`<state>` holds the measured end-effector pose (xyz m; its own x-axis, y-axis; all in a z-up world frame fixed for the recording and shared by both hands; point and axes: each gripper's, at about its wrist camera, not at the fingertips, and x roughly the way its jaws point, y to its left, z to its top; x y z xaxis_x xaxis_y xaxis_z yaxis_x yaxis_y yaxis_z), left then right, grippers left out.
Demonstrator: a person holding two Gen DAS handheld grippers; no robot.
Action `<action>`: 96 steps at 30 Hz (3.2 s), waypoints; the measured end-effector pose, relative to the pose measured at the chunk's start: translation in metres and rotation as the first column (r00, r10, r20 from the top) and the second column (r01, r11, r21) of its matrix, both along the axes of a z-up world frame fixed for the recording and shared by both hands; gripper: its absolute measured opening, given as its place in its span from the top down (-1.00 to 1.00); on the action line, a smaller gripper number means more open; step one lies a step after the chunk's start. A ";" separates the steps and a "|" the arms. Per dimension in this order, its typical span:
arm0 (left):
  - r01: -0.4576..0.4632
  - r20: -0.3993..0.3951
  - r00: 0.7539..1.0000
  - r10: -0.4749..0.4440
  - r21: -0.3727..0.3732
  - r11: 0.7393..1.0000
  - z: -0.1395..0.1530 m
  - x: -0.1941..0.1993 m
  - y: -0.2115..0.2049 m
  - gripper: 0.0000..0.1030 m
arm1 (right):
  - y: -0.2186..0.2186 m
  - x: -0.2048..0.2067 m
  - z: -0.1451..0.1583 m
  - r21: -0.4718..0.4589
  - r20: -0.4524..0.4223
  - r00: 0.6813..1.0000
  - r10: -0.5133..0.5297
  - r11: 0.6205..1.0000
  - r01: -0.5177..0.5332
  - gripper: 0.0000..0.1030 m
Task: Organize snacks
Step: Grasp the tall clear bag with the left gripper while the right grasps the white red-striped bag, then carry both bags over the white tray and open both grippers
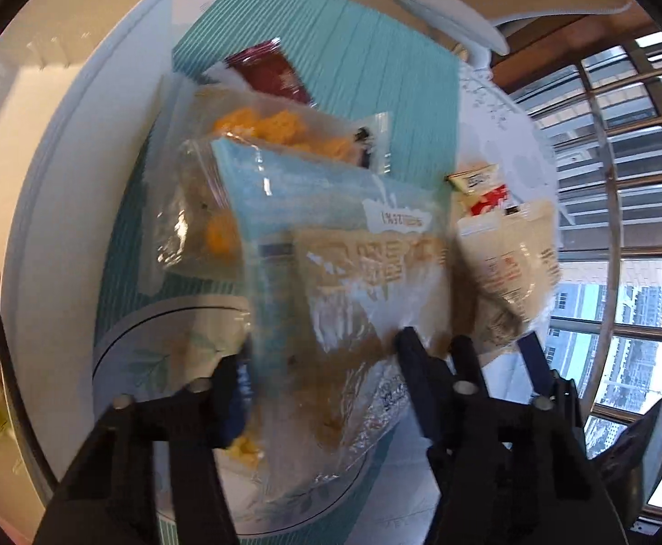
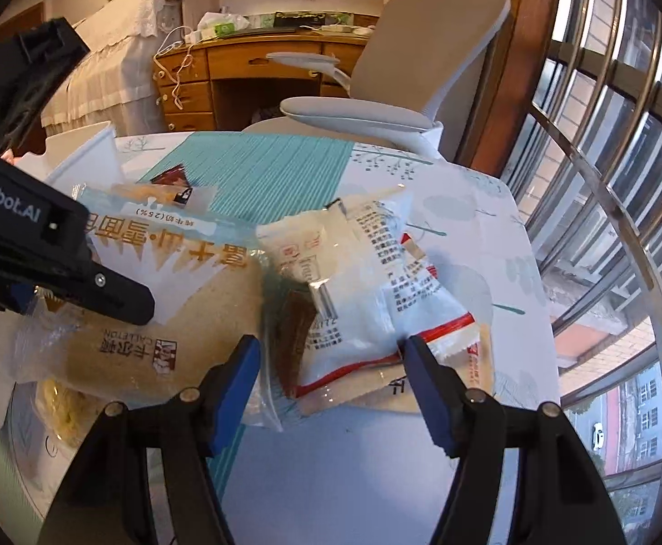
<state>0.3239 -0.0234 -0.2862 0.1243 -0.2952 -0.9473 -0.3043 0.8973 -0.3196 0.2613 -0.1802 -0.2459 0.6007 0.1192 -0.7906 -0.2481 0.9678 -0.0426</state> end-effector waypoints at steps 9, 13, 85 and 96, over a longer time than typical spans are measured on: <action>-0.046 0.064 0.997 0.050 -0.059 0.997 0.016 -0.002 0.001 0.48 | -0.003 -0.004 0.009 -0.025 0.013 1.000 -0.012 1.000 0.012 -0.28; -0.055 0.084 0.995 0.062 -0.088 0.995 0.028 -0.005 0.003 0.57 | -0.005 -0.009 0.023 -0.038 0.043 0.999 -0.008 0.999 0.009 -0.28; 0.026 0.525 0.851 0.029 -0.097 0.995 0.213 -0.188 0.234 0.70 | 0.130 -0.115 0.121 0.269 -0.106 0.990 -0.092 0.956 0.117 0.08; 0.032 0.433 0.901 -0.026 -0.007 0.999 0.193 -0.180 0.284 0.51 | 0.217 -0.136 0.125 0.335 -0.086 0.996 -0.001 0.942 0.030 0.01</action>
